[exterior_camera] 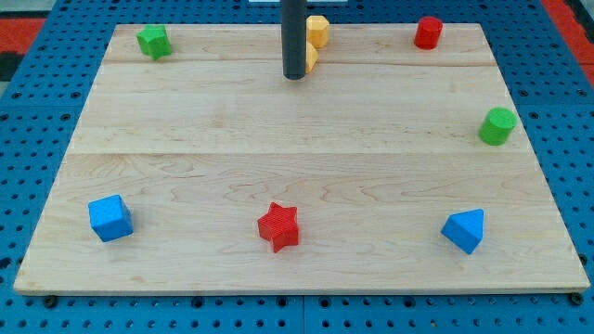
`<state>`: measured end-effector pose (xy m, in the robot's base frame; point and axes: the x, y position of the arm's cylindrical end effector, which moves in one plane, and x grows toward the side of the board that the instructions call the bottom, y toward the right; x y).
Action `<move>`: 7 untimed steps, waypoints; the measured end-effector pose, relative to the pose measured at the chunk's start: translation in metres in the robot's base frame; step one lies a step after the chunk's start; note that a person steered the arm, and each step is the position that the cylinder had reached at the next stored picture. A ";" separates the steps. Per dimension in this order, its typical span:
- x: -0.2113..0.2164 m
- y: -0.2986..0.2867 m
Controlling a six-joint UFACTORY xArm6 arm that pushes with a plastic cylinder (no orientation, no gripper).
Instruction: Bring the red circle at the left side of the red star
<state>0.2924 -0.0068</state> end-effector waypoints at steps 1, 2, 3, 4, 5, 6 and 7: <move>-0.018 0.000; -0.021 0.002; -0.011 0.061; -0.010 0.175; -0.027 0.261; -0.074 0.299; -0.100 0.274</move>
<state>0.1928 0.2674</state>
